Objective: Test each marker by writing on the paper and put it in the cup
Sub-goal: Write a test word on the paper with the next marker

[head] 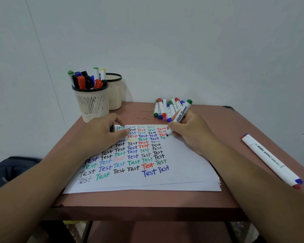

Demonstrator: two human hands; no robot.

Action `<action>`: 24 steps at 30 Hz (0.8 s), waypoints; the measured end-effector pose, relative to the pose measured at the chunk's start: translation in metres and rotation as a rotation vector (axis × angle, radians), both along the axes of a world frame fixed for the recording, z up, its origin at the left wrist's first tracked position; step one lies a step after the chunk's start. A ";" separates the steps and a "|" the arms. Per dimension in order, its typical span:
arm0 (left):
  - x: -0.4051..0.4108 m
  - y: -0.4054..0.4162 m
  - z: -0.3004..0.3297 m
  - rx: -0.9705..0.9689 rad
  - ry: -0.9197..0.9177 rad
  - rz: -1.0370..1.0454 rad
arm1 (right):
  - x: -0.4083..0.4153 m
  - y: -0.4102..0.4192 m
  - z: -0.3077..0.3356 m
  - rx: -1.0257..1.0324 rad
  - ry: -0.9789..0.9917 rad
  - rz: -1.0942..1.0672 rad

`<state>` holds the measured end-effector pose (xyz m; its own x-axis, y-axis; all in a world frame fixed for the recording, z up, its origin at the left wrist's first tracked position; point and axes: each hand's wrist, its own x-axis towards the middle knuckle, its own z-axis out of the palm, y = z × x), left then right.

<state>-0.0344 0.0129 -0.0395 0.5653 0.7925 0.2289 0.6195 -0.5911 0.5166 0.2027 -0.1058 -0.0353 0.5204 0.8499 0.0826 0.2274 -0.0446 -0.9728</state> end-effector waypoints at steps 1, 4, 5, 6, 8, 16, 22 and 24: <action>0.000 0.000 0.000 -0.002 0.003 0.000 | 0.000 0.000 0.000 0.000 -0.001 0.002; 0.000 0.000 0.001 0.001 0.007 0.004 | -0.001 -0.001 0.002 0.000 0.001 0.006; 0.000 -0.001 0.001 0.003 0.008 0.004 | -0.002 -0.001 0.002 -0.001 -0.001 0.008; 0.000 -0.001 0.002 0.006 0.007 0.005 | -0.002 -0.001 0.002 -0.003 -0.002 0.010; 0.000 -0.002 0.002 0.008 0.004 0.006 | -0.003 -0.001 0.002 -0.005 -0.003 0.011; 0.000 -0.003 0.002 -0.002 -0.008 0.012 | 0.000 0.002 0.000 -0.005 0.017 0.008; 0.000 -0.003 0.003 0.008 0.010 0.015 | -0.001 0.000 0.000 0.013 0.005 0.021; 0.000 -0.002 0.002 0.005 0.004 0.014 | -0.001 0.000 0.000 0.028 0.030 0.005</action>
<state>-0.0342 0.0104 -0.0373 0.5550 0.7993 0.2303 0.6298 -0.5847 0.5114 0.2015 -0.1060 -0.0356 0.5192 0.8498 0.0910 0.1980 -0.0161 -0.9801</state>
